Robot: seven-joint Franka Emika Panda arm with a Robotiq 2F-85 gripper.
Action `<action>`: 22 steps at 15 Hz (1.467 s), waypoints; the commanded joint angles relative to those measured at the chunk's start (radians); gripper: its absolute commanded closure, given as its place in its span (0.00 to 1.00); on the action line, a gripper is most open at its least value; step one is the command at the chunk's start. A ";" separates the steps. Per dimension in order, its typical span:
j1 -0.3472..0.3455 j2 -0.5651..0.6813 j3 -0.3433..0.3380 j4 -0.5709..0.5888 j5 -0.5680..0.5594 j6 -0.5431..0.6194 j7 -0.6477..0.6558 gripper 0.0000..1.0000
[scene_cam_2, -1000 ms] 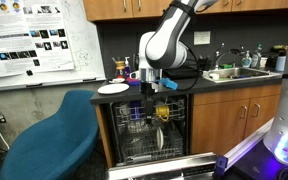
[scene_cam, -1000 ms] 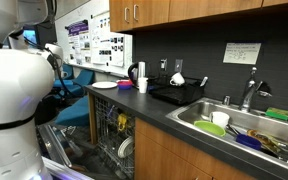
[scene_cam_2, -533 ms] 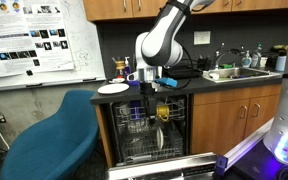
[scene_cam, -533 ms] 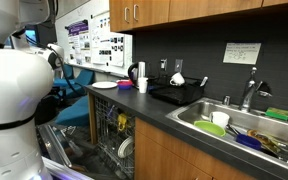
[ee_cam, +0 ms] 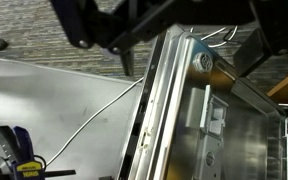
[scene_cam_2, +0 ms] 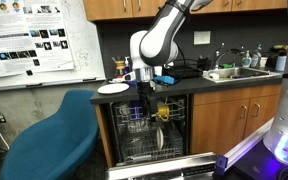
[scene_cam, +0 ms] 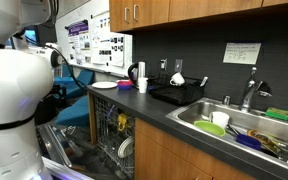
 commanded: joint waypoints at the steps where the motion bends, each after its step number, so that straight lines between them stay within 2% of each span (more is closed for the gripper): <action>1: -0.008 0.003 0.008 0.002 -0.004 -0.001 0.004 0.00; 5: -0.009 0.016 0.014 0.012 0.006 -0.006 -0.010 0.00; 13: 0.000 0.188 0.049 0.020 -0.011 -0.071 -0.012 0.00; 22: -0.032 0.282 0.082 0.018 0.010 -0.129 -0.038 0.00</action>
